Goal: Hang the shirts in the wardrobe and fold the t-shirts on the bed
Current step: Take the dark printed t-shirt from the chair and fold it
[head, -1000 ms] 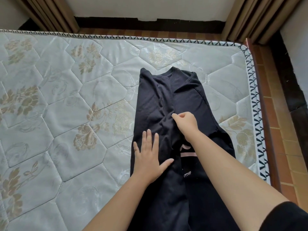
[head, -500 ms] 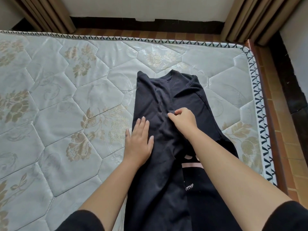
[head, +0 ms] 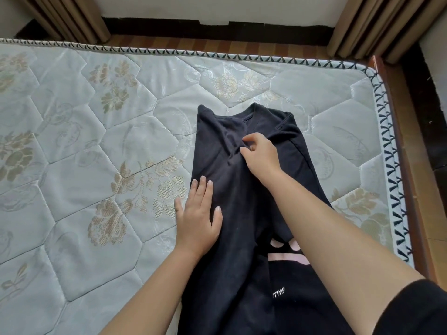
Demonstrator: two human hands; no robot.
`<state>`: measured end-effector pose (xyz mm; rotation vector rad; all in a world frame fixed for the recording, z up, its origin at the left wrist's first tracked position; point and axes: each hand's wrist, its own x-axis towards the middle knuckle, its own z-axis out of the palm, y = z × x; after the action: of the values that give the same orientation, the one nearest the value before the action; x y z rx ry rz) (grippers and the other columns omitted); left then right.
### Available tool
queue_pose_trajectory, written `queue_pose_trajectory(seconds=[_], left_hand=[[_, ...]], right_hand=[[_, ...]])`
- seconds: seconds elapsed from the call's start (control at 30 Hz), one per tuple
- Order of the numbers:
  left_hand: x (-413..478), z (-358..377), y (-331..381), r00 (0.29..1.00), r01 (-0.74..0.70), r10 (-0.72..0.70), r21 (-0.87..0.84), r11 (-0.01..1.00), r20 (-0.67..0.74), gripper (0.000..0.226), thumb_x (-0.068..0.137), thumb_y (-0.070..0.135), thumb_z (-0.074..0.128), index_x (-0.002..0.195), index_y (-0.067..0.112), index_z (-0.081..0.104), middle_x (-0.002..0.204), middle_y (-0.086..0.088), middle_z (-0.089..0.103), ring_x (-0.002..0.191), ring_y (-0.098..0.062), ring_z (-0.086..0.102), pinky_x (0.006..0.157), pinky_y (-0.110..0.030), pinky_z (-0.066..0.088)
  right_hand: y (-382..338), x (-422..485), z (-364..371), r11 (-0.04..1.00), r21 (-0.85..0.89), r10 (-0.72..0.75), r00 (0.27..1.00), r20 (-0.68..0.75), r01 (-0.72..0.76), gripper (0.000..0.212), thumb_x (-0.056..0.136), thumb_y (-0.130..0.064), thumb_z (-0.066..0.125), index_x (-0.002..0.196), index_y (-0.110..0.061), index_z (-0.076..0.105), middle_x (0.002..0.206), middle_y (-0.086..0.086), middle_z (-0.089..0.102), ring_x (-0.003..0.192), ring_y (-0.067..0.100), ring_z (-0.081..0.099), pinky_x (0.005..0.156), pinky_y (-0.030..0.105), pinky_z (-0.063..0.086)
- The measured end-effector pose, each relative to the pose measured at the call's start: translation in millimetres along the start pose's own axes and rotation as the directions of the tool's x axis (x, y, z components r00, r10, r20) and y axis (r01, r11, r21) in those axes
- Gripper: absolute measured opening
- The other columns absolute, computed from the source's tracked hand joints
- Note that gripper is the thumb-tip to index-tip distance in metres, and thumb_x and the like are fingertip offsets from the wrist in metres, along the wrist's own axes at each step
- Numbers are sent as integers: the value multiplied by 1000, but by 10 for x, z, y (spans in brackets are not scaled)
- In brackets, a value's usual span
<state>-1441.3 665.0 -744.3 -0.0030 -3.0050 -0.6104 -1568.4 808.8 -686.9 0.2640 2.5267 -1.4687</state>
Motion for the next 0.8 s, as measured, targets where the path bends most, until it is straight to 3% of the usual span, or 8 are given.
queue_pose_trajectory(seconds=[0.13,0.23,0.33,0.43,0.57,0.67,0.73,0.8], left_hand=[[92,-97,-49,999,-26,24,-42,999,-45,61,85,41,37,140,16,43,150,-2,34,139,-12,21,100,-66,25],[88,-13,-157,1000,-6,6,37,999,-3,61,84,44,38,140,20,43,150,0,33,139,-22,28,96,-71,24],[65,53,-194,1000,3,-3,39,999,-18,61,84,45,39,141,24,36,152,1,30,140,-23,24,99,-69,19],[52,39,-204,999,-9,7,-34,999,-51,60,84,44,40,141,30,32,154,7,24,143,-19,14,103,-62,8],[44,20,-207,997,-1,-9,-137,991,-79,57,83,41,42,139,33,34,152,10,26,143,-23,16,106,-57,4],[42,39,-216,995,-16,5,-119,993,-95,55,84,41,43,138,34,35,151,9,29,143,-23,17,105,-57,3],[45,53,-215,995,-25,18,-79,997,-96,55,85,42,43,138,33,36,151,8,30,142,-25,18,103,-60,3],[57,69,-211,996,-36,37,7,999,-85,55,85,44,42,138,31,38,150,5,33,140,-30,23,99,-67,8]], right_hand=[[-49,81,62,999,11,-53,998,26,53,33,90,-5,52,121,-14,57,110,-3,59,99,8,50,81,11,33],[41,150,116,988,124,95,995,-2,-94,29,90,-17,55,118,-14,54,103,-2,56,93,14,52,81,21,39],[30,301,157,916,301,288,957,-35,-264,32,83,-41,65,87,-16,46,84,0,49,70,16,47,63,28,42],[-34,431,181,963,126,246,967,-70,-236,48,80,-38,68,60,-19,28,60,-4,33,51,12,31,47,27,26],[-182,563,184,990,-127,47,994,-95,-59,38,86,-21,57,57,-16,34,58,-2,36,56,15,34,58,31,29],[-254,644,242,996,93,19,996,-86,-11,16,89,-22,58,84,-7,59,81,0,54,80,14,49,77,31,41],[-245,664,286,973,226,58,996,-70,-41,9,89,-16,57,96,-10,61,91,-1,58,88,13,53,86,28,44],[-199,697,312,979,192,90,991,-99,-69,10,89,-14,56,98,-13,60,93,-2,57,93,14,54,89,27,43]])
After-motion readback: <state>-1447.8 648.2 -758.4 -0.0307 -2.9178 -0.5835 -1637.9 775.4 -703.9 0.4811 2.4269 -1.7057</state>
